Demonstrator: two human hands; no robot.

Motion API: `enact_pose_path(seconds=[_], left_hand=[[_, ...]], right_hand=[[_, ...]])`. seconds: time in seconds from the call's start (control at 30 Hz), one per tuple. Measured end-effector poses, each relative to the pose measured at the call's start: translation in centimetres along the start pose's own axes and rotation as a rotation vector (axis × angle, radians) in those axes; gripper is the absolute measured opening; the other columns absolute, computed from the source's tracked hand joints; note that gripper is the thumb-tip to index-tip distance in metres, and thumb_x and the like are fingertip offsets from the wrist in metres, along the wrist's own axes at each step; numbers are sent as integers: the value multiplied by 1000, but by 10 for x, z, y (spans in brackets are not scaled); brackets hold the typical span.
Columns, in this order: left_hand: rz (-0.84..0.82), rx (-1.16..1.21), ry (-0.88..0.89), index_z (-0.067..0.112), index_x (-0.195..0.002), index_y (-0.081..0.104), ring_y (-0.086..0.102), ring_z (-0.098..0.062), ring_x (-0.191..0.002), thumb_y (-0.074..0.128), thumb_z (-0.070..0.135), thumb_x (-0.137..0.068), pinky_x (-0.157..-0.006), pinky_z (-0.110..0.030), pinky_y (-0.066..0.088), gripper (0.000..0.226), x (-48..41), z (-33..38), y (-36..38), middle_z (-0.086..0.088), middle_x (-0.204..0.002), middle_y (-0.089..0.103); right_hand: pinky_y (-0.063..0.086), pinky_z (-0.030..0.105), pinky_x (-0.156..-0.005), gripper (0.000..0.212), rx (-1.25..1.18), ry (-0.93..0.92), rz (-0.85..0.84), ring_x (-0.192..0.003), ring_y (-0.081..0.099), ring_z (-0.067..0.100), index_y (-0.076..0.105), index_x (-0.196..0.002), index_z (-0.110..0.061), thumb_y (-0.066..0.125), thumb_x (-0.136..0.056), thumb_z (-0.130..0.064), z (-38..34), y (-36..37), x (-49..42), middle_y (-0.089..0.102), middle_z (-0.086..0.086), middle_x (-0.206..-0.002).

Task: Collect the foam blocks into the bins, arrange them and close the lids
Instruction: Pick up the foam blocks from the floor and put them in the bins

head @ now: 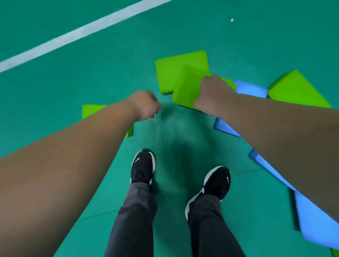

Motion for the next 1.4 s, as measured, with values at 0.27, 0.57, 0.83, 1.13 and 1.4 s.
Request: enact_pose_path(seconds=[0.27,0.57,0.83,1.13,1.4], left_hand=[[-25,255,-17,0,-114,67,75,-31,-99,56,14,-98,-93,-49,59,24,-101,-30,49,-21,-110,75],[-40,54,-26,3,-101,73,73,-36,-101,55,14,-94,-92,-50,60,23,-128,-70,49,-17,-100,77],[246,-274,-31,12,-139,56,57,-40,-125,60,13,-90,-102,-43,50,48,-120,-131,-3,-18,-137,55],[173,-725,-40,19,-151,36,39,-35,-138,72,17,-83,-108,-48,44,77,-133,-210,9,-8,-150,42],[165,-985,-26,25,-141,52,41,-34,-128,85,33,-70,-101,-43,41,79,-132,-204,17,-13,-134,43]], right_hand=[[33,46,-114,87,88,168,117,-139,38,36,24,-156,-12,71,-83,-26,15,55,-125,40,14,-149],[40,48,-99,88,390,-29,108,-119,44,38,50,-133,-19,77,-63,-65,10,105,-118,43,16,-130],[46,48,-93,86,269,-183,99,-115,53,40,39,-134,-12,79,-70,-53,-57,128,-97,47,16,-126],[44,48,-98,98,137,29,38,-124,50,41,34,-140,-16,79,-66,-62,-89,190,-112,51,18,-135],[45,49,-95,96,140,20,47,-122,48,41,33,-138,-14,79,-68,-61,-90,197,-110,50,16,-135]])
Point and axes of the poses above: each hand's wrist, its own x-axis away from the middle knuckle, its own y-axis out of the palm, z = x × y, the point moved 2 cm from there along -x, towards the middle knuckle
